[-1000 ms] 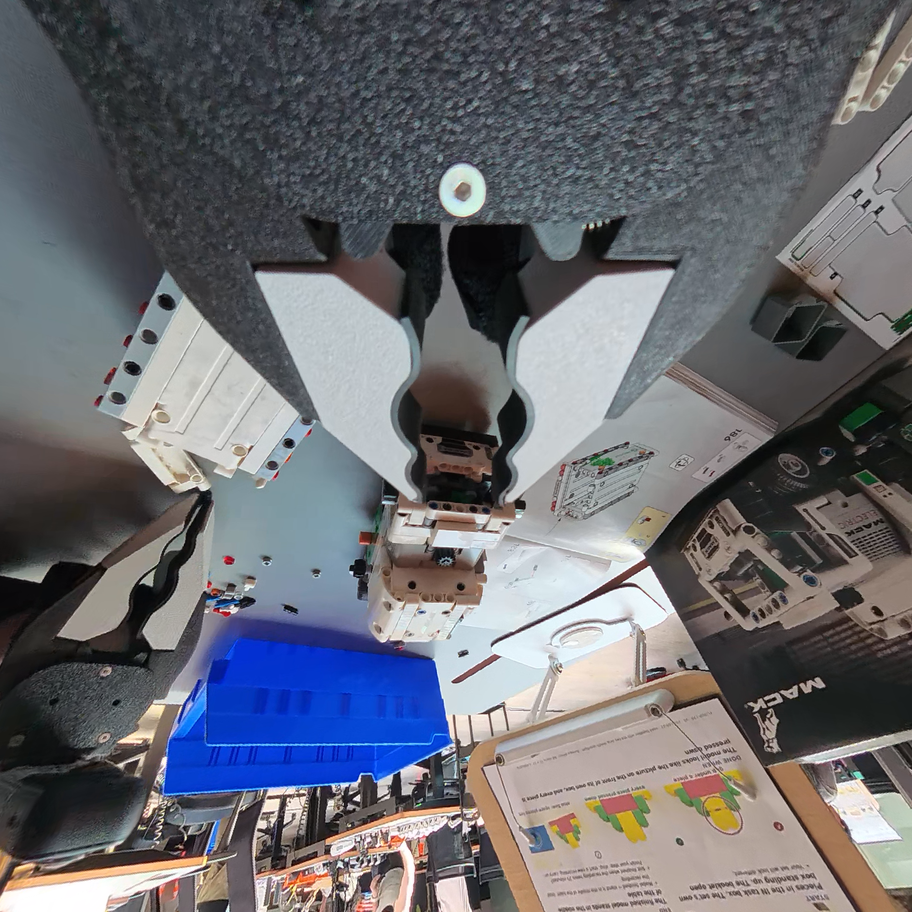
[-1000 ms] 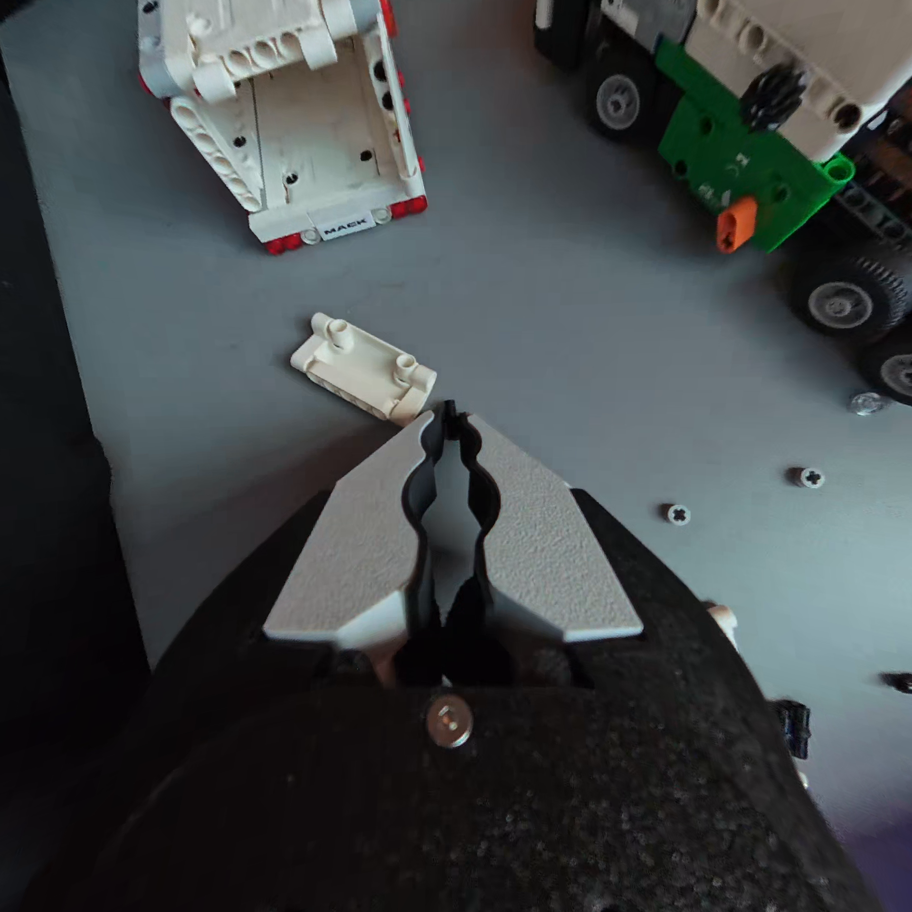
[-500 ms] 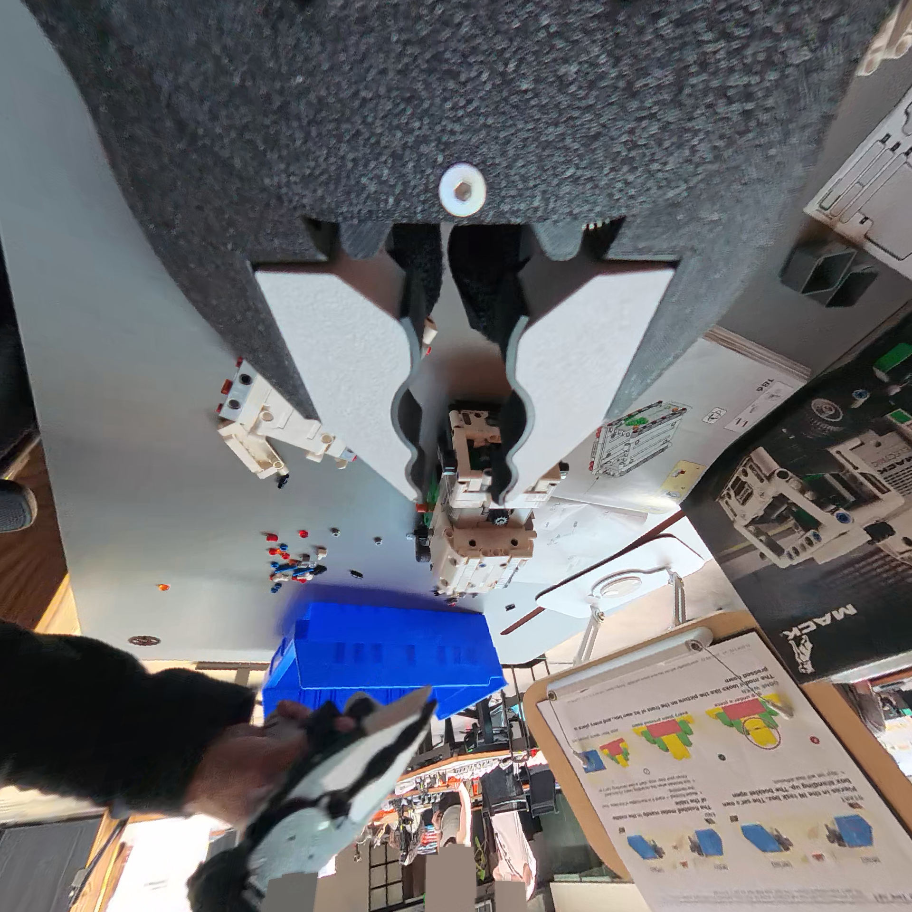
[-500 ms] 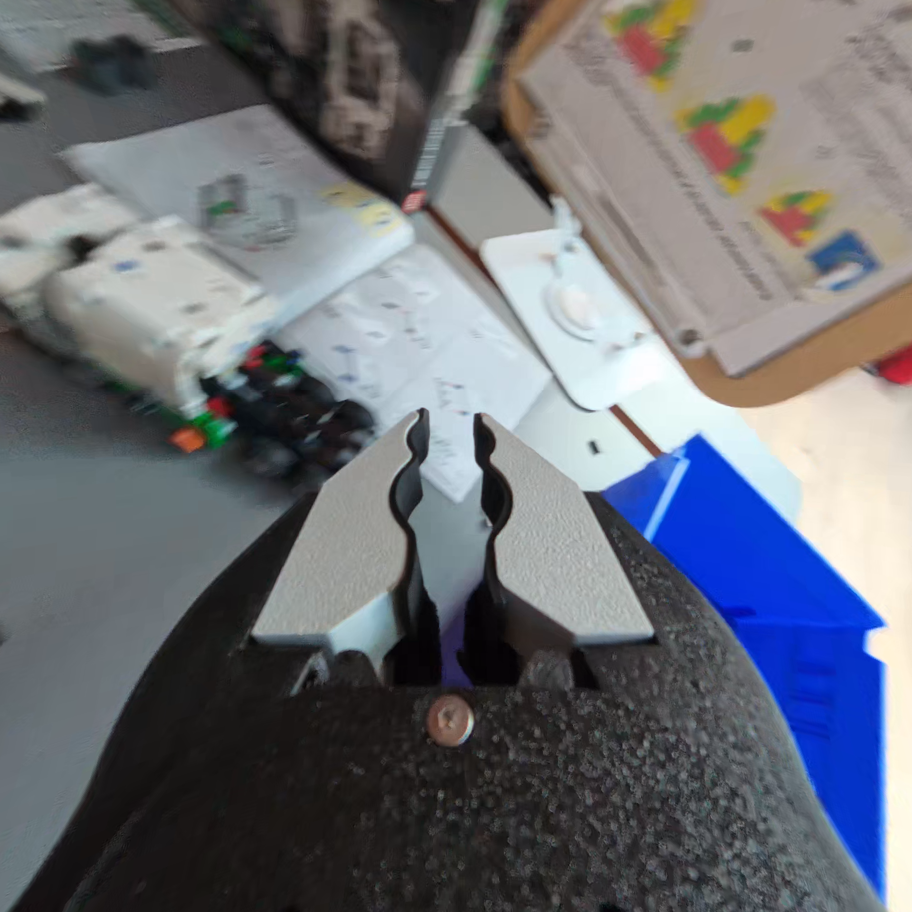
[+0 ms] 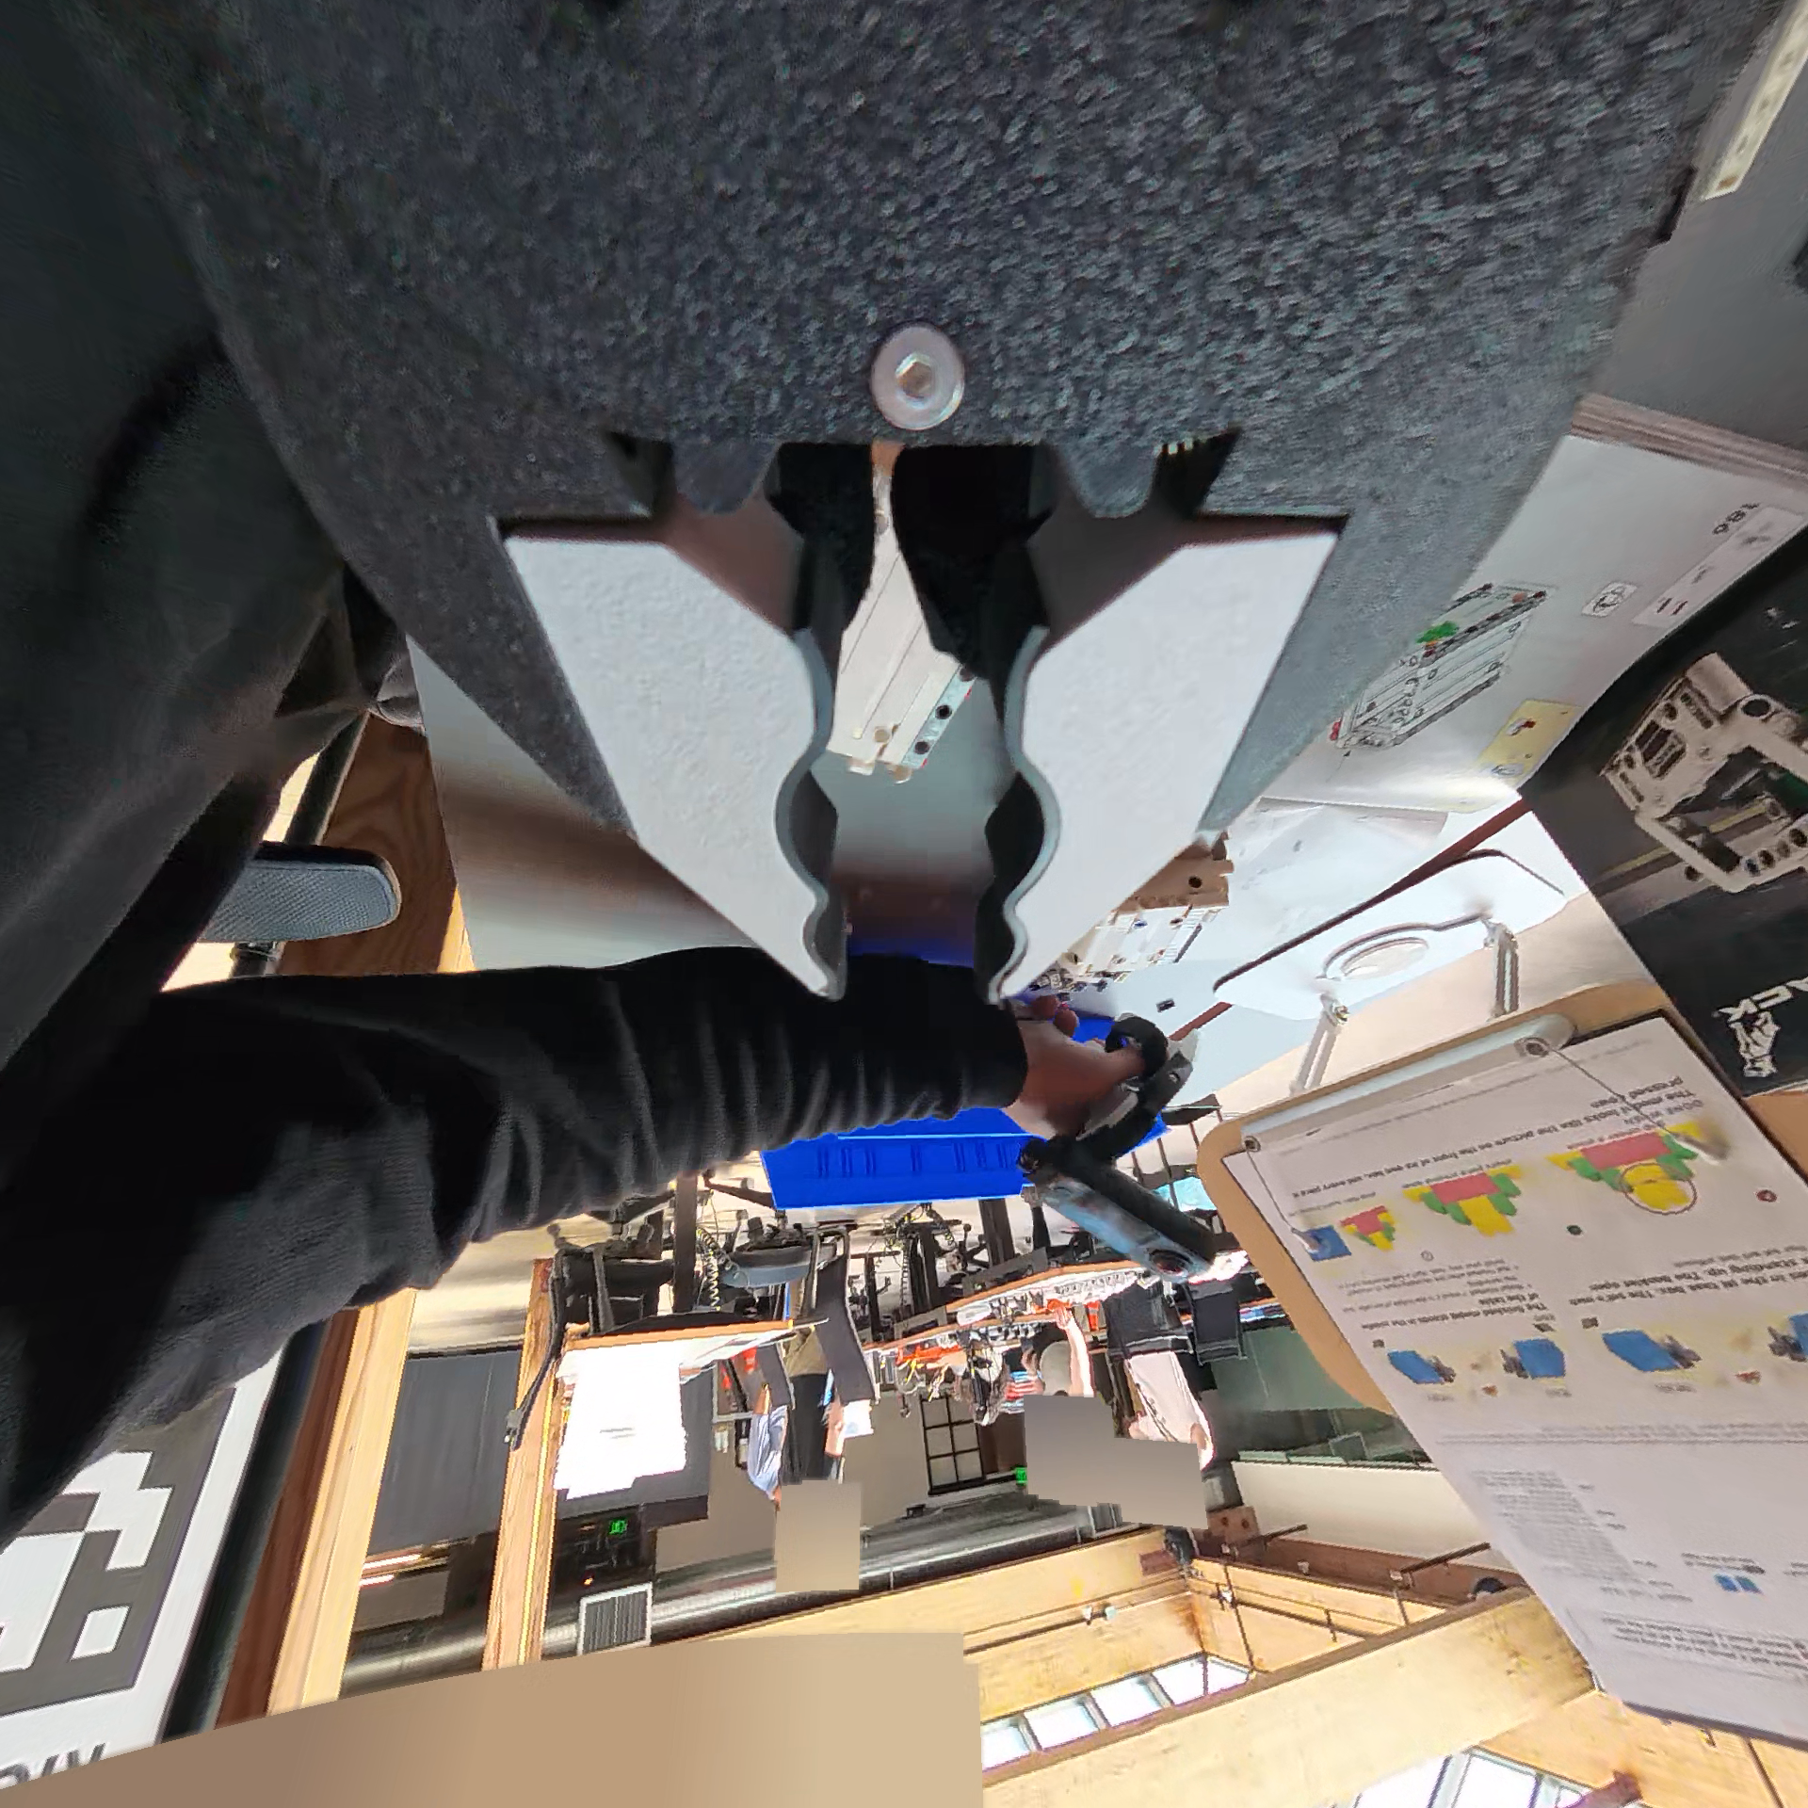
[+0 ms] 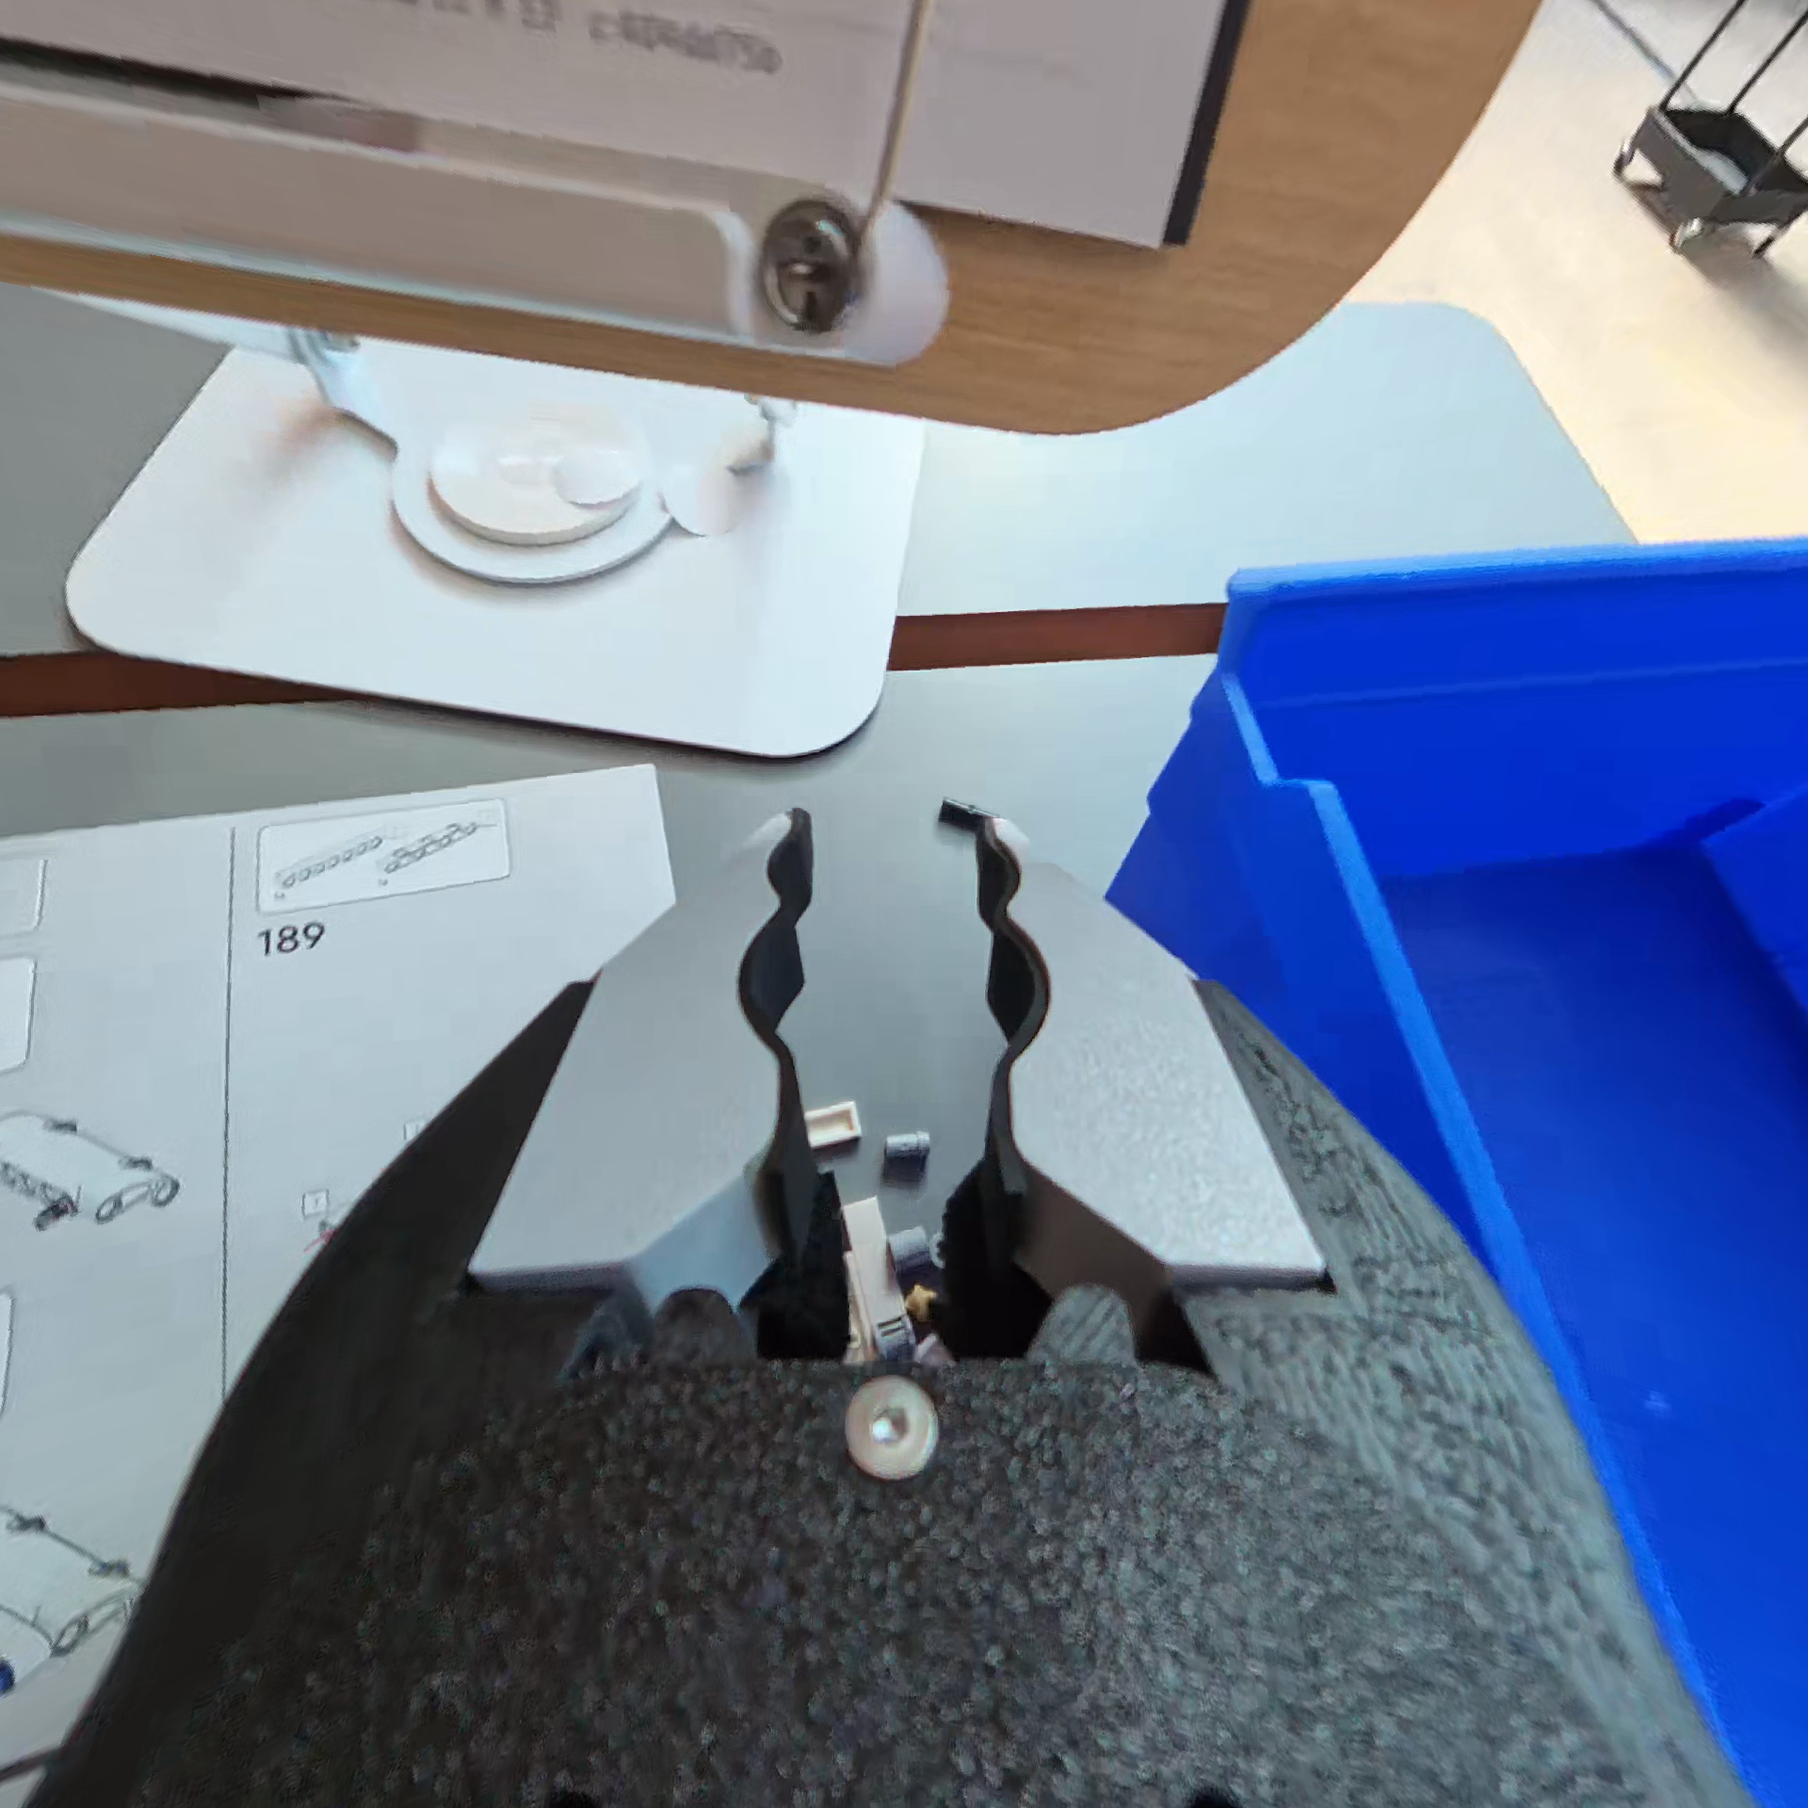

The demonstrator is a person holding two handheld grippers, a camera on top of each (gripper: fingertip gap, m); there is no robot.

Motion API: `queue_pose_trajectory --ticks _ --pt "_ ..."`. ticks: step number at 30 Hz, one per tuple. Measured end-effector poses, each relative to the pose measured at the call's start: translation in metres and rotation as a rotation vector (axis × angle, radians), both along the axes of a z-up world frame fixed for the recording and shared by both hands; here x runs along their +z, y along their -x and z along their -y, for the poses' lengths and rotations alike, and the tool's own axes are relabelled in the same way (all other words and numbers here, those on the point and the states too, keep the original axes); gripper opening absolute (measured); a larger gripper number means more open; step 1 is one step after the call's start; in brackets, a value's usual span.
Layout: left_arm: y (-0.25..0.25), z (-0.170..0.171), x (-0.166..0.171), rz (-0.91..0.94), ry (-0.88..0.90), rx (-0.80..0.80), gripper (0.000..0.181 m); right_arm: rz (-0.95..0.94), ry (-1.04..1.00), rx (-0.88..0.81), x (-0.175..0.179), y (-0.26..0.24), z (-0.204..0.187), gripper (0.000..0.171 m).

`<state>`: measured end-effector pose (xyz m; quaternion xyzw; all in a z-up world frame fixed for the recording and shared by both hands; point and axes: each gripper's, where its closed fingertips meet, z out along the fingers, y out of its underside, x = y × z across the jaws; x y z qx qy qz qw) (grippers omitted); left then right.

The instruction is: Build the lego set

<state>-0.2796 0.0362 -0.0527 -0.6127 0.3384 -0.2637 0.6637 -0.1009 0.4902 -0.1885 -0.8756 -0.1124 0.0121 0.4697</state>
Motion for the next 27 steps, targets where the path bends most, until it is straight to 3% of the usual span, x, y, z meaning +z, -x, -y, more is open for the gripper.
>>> queue_pose_trajectory --ticks 6,15,18,20,27 --pt "0.006 0.012 0.003 0.029 -0.003 -0.013 0.023 -0.059 0.184 -0.101 -0.034 -0.013 -0.014 0.040" --pt "0.028 0.020 0.003 0.039 -0.028 0.033 0.023 0.013 0.168 -0.202 -0.044 -0.022 -0.033 0.038" --pt "0.029 0.020 0.001 0.045 -0.021 0.028 0.023 -0.013 0.185 -0.197 -0.045 -0.019 -0.035 0.032" --pt "0.028 0.020 0.001 0.047 -0.016 0.019 0.023 -0.013 0.200 -0.200 -0.045 -0.018 -0.032 0.014" --pt "0.025 0.020 -0.002 0.039 -0.014 0.013 0.023 -0.004 0.171 -0.052 -0.029 -0.003 -0.021 0.014"
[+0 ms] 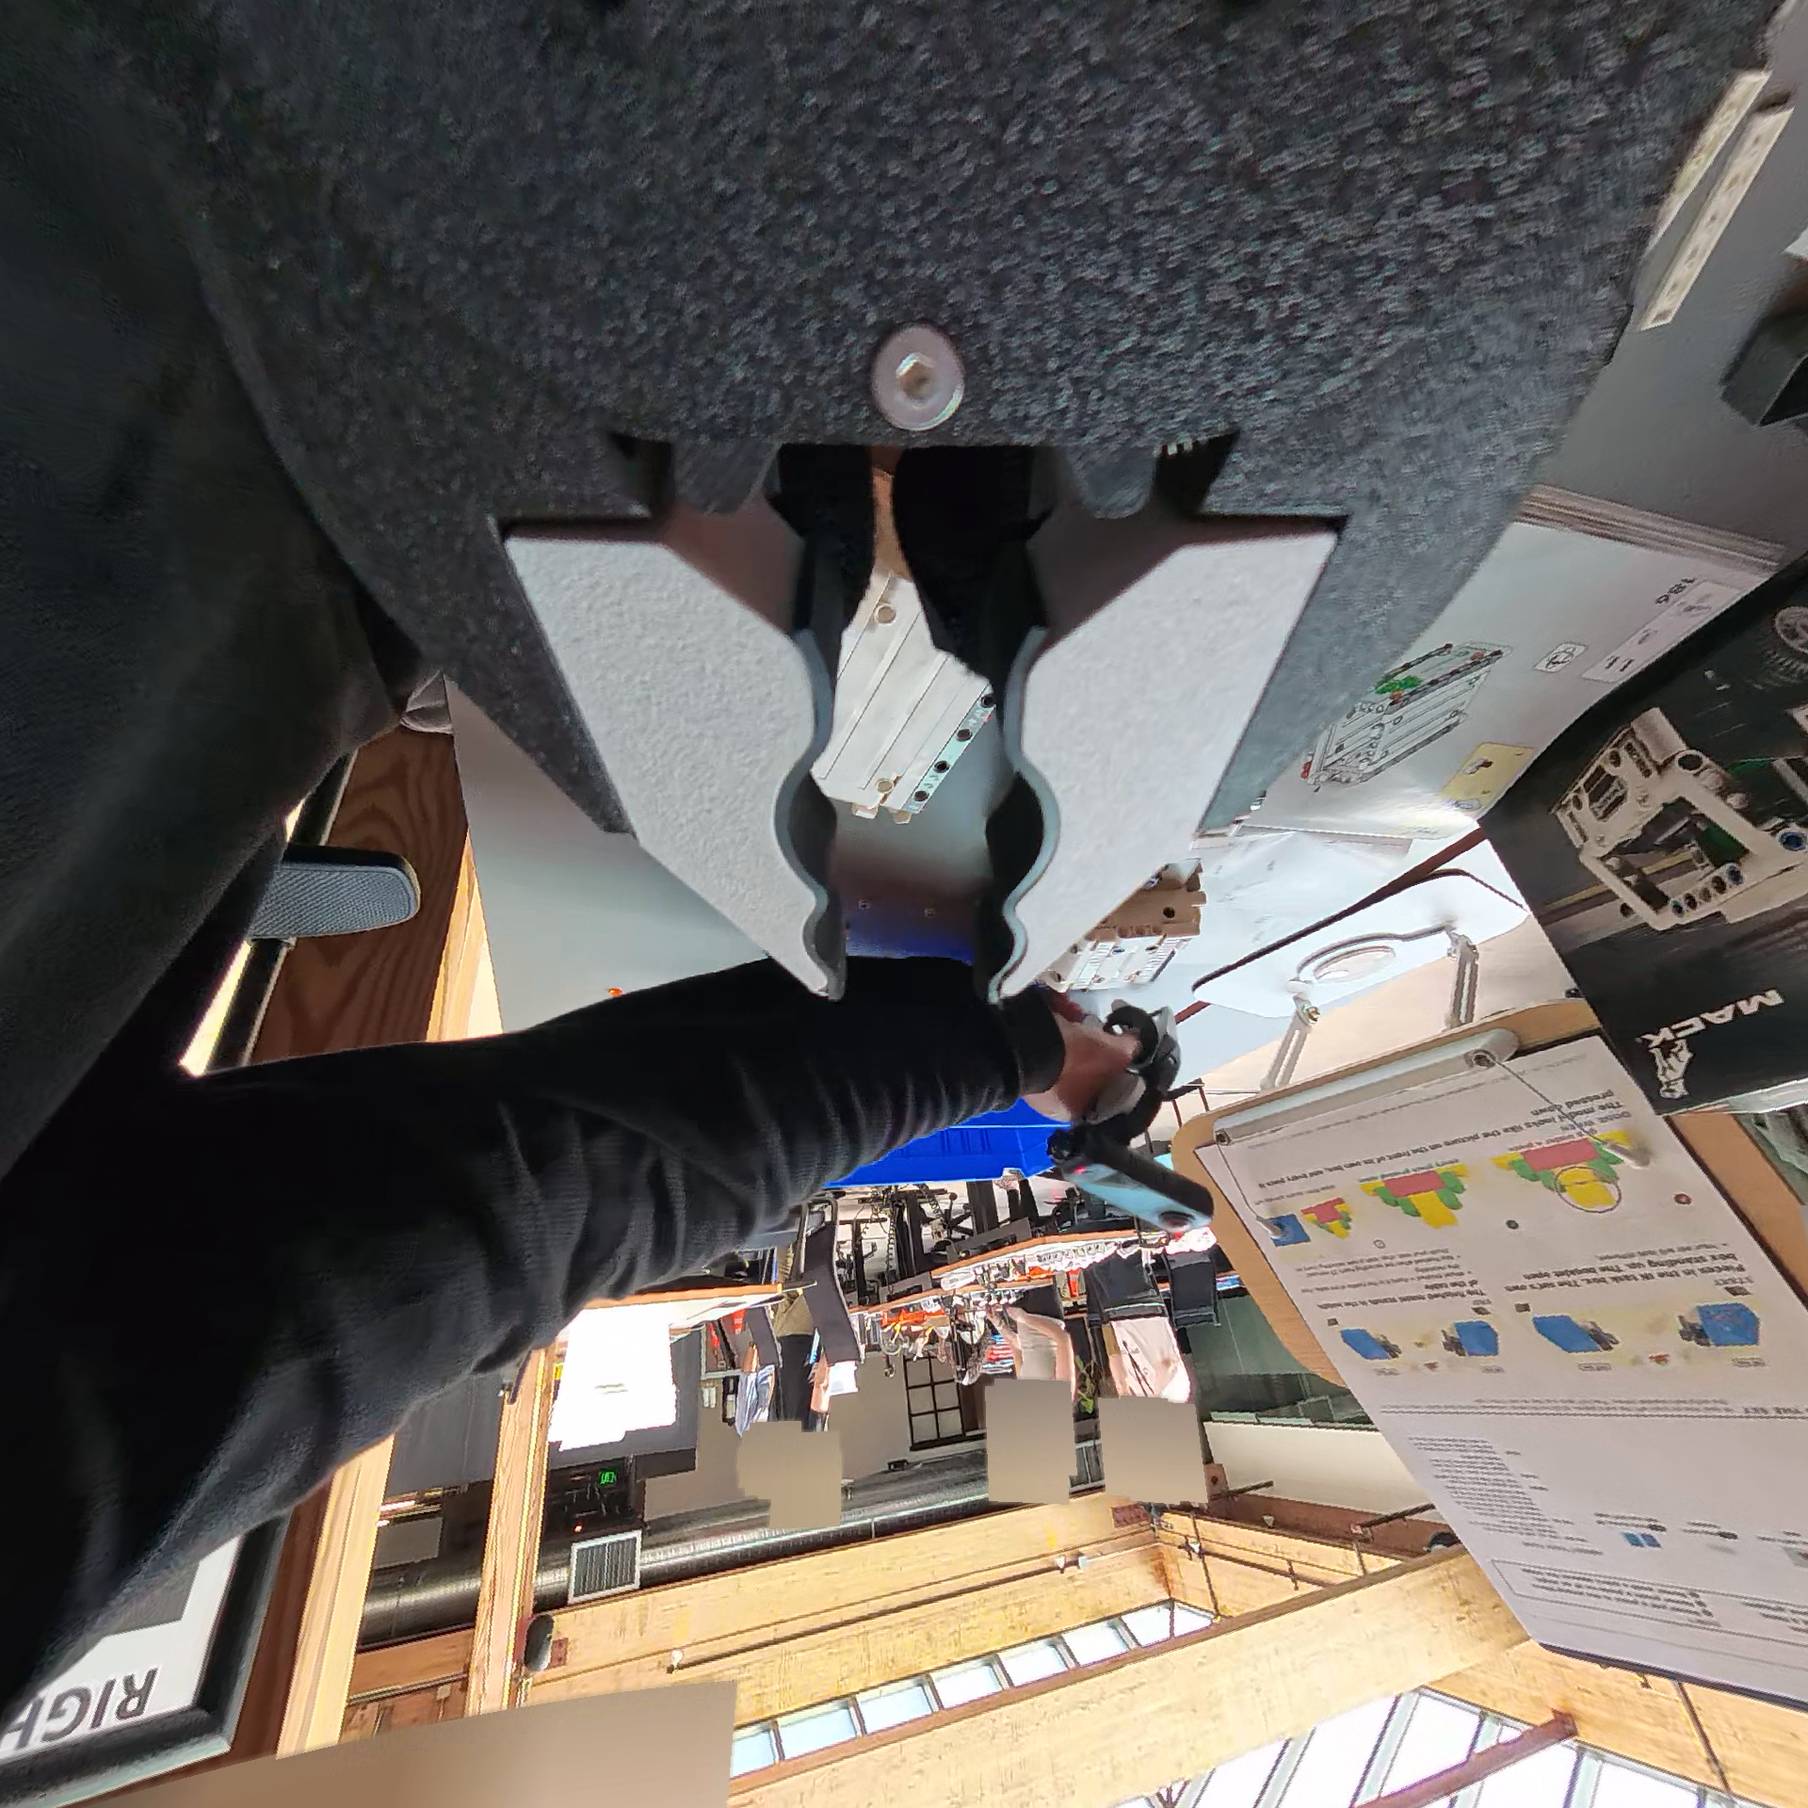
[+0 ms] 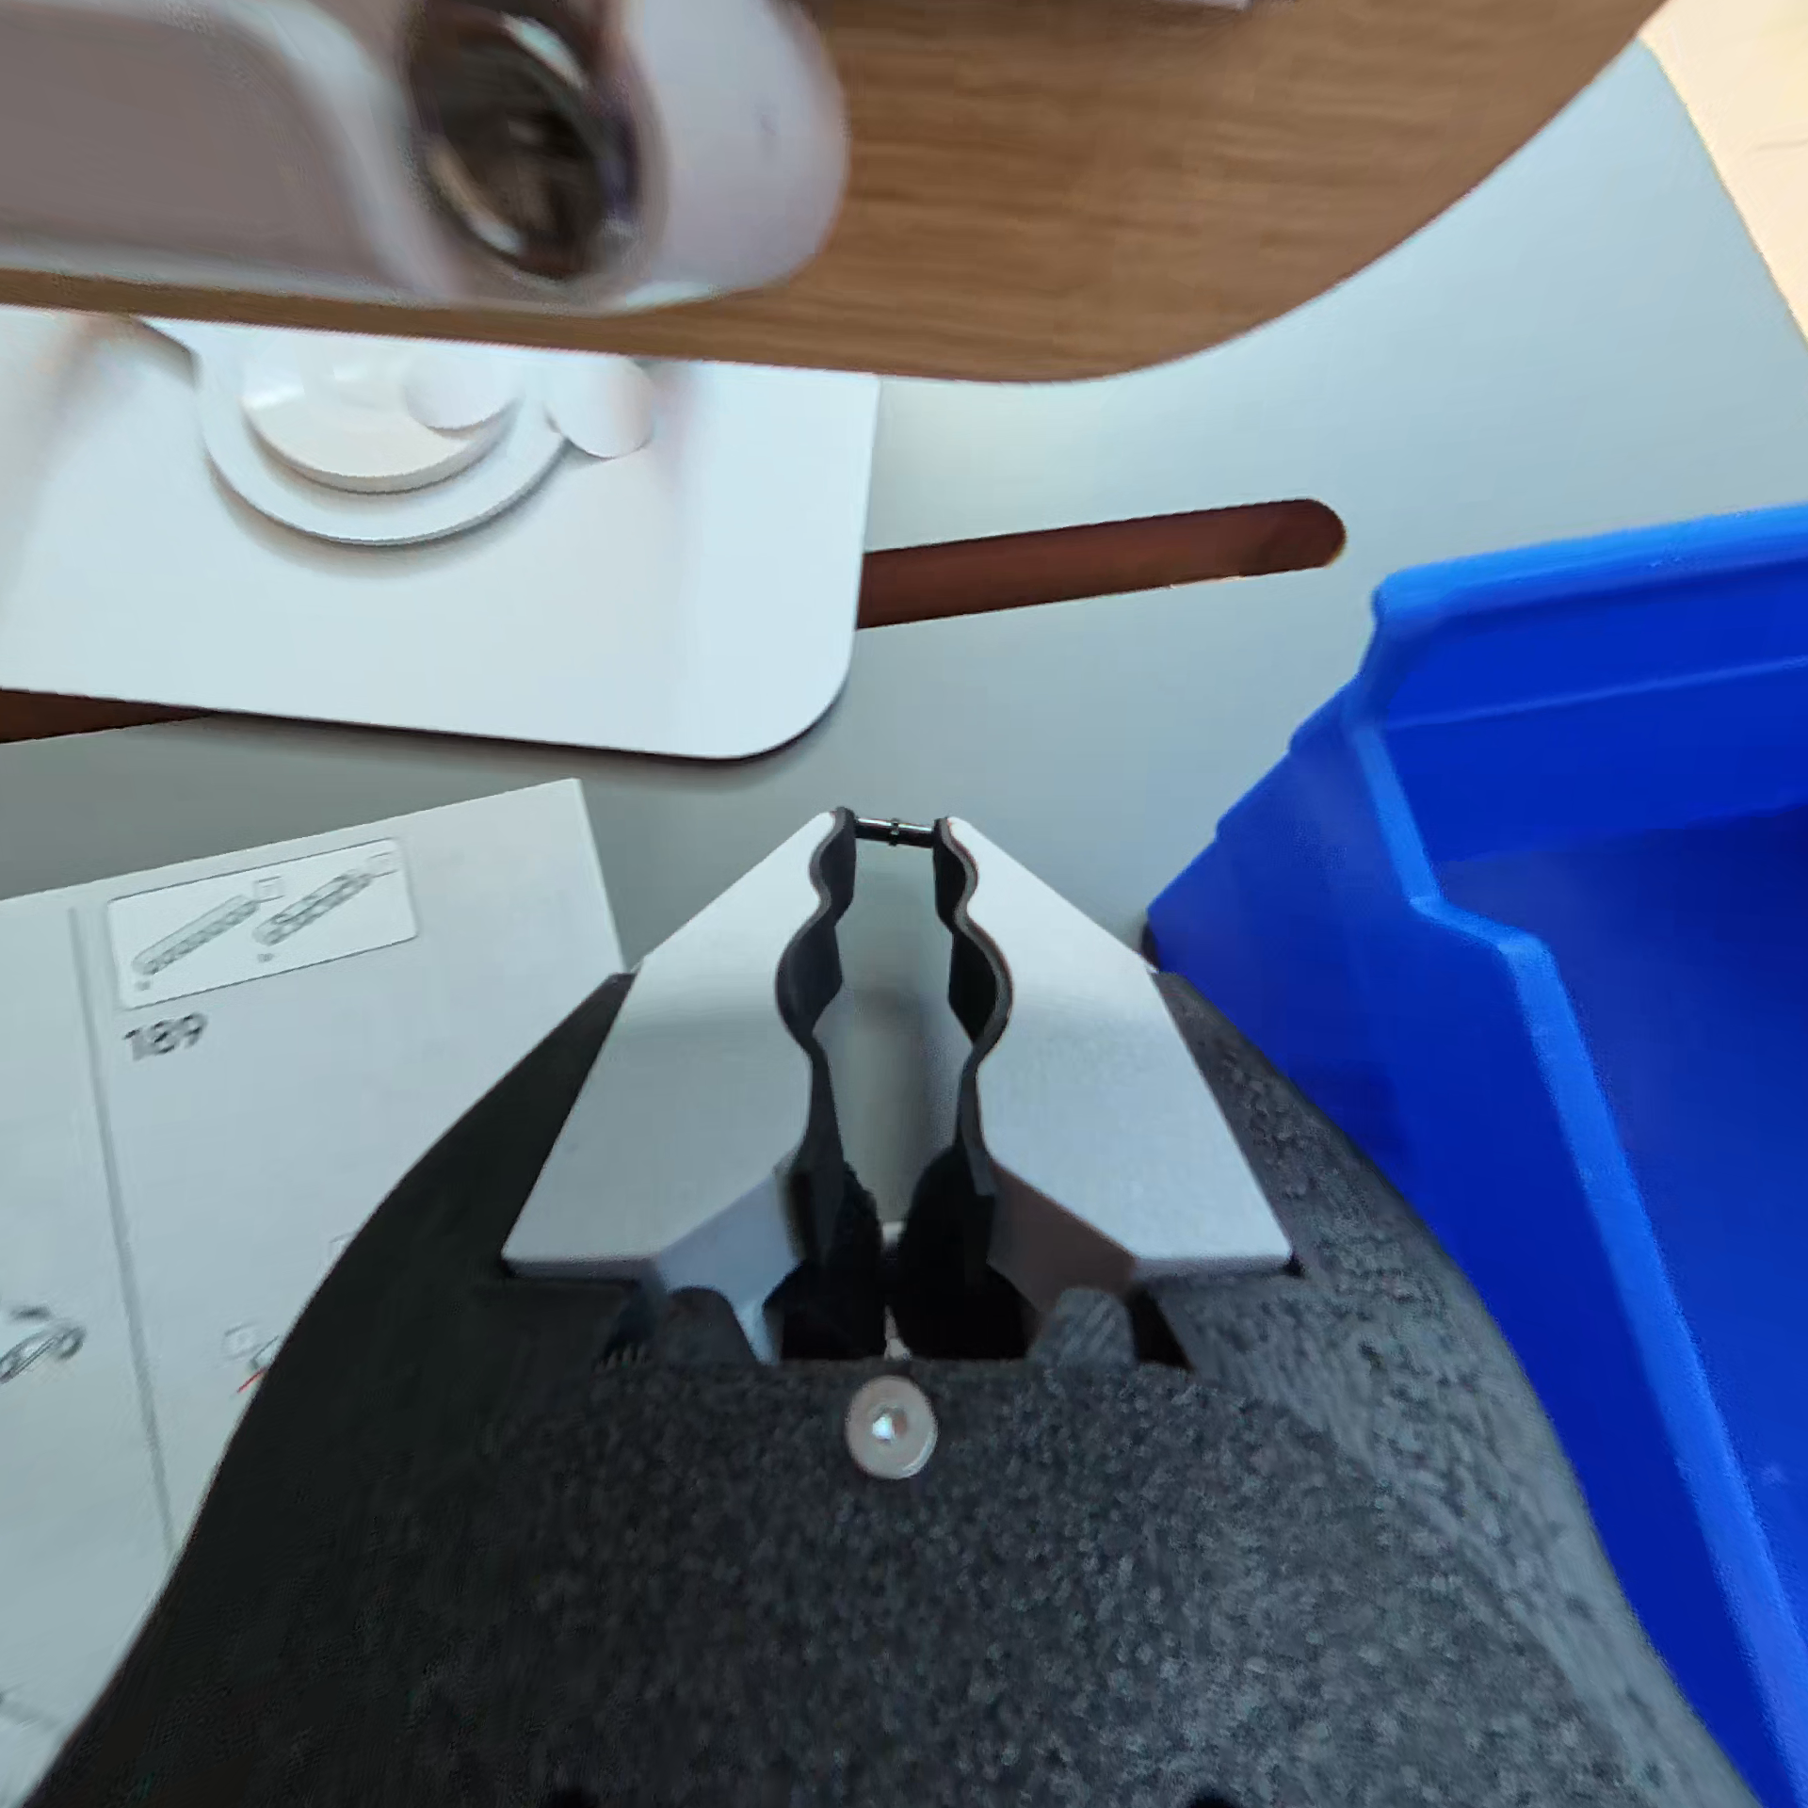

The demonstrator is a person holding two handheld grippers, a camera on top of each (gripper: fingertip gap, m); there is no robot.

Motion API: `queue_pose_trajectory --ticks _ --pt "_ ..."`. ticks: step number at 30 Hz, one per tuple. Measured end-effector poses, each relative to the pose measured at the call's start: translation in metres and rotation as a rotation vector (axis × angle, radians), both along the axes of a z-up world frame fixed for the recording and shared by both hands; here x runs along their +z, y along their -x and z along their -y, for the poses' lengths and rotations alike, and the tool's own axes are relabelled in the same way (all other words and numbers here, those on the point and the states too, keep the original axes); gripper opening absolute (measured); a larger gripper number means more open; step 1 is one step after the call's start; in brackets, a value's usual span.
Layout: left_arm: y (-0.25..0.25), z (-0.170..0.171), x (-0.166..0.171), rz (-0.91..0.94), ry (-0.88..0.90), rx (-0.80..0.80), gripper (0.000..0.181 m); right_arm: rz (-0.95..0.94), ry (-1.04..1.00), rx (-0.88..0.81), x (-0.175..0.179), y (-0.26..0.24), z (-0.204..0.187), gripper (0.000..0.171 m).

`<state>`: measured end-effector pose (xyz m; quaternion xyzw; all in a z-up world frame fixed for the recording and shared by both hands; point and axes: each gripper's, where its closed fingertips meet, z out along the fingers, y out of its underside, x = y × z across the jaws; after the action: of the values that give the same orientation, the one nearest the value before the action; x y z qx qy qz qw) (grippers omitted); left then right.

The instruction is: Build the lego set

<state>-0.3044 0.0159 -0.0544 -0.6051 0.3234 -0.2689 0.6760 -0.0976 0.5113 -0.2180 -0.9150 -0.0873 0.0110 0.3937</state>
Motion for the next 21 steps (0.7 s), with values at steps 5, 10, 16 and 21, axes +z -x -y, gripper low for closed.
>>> queue_pose_trajectory --ticks 5,10,16,21 --pt "0.005 -0.003 -0.006 -0.002 0.016 0.022 0.023 -0.093 -0.114 0.330 0.065 0.061 0.059 0.014" --pt "0.016 -0.012 -0.015 -0.010 0.048 0.079 0.023 -0.036 -0.191 0.850 0.118 0.102 0.229 0.015" --pt "0.016 -0.022 -0.031 -0.081 0.071 0.128 0.023 0.099 0.043 1.198 0.037 0.037 0.408 0.014" --pt "0.013 -0.040 -0.046 -0.137 0.110 0.168 0.022 0.016 0.057 1.116 -0.004 0.020 0.433 0.014"
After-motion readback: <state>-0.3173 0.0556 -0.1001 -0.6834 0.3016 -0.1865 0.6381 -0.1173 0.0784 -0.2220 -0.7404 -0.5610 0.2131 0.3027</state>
